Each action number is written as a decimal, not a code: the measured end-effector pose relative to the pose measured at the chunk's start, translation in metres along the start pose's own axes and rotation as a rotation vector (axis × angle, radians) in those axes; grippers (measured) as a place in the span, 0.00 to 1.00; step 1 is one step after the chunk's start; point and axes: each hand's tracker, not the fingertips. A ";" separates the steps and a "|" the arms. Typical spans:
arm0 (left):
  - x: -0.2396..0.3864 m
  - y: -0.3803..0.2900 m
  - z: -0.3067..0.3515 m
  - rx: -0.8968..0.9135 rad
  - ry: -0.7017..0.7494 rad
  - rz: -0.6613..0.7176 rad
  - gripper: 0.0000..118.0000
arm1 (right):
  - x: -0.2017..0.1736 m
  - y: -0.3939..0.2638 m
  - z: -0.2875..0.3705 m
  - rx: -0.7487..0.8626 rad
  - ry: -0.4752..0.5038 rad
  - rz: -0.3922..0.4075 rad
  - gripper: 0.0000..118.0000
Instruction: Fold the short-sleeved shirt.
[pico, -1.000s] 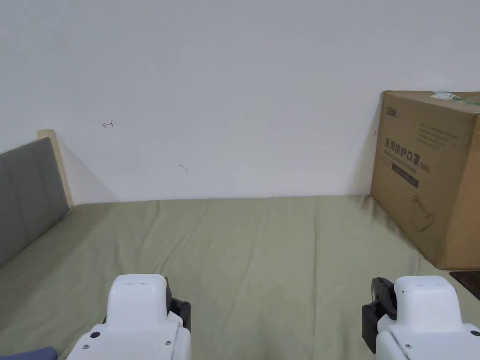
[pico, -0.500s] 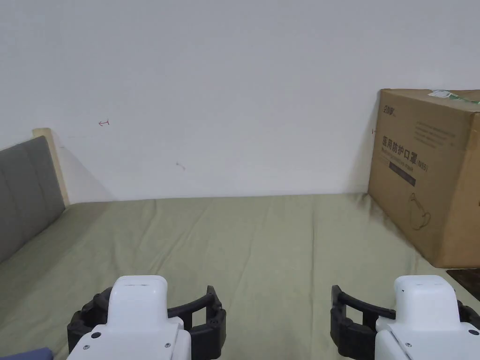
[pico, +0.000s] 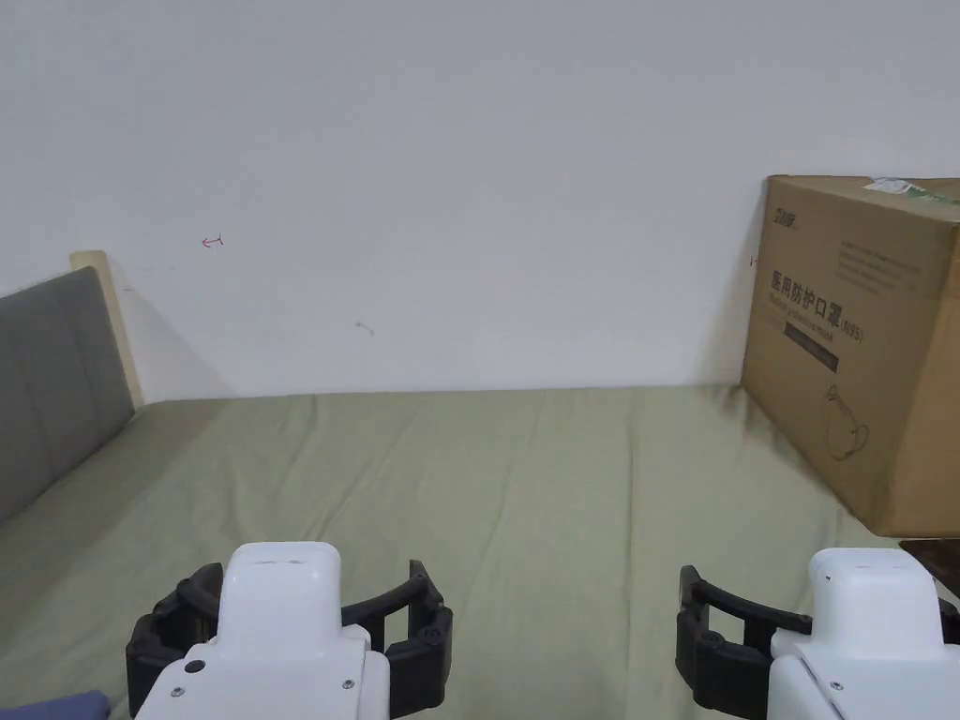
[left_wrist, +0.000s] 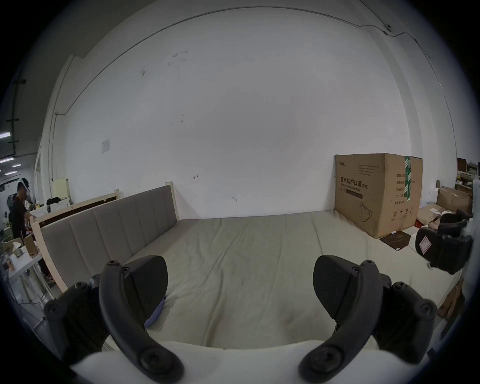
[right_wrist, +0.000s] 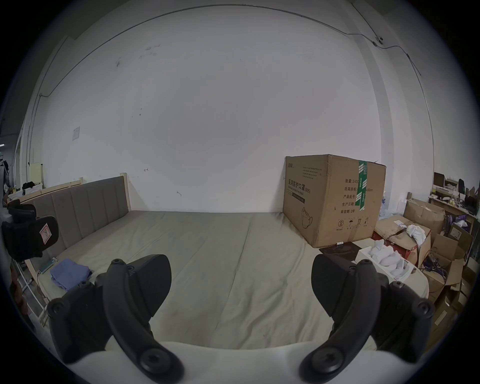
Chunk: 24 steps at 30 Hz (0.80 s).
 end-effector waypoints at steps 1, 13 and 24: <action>0.001 0.001 -0.001 -0.006 0.002 0.010 0.97 | -0.003 0.000 0.002 0.000 0.002 -0.001 0.93; -0.004 0.002 -0.007 -0.067 -0.055 0.064 0.97 | -0.006 -0.001 0.003 -0.006 0.003 0.006 0.93; 0.001 0.002 -0.008 -0.072 -0.073 0.047 0.97 | -0.010 -0.001 0.003 -0.010 0.001 0.021 0.93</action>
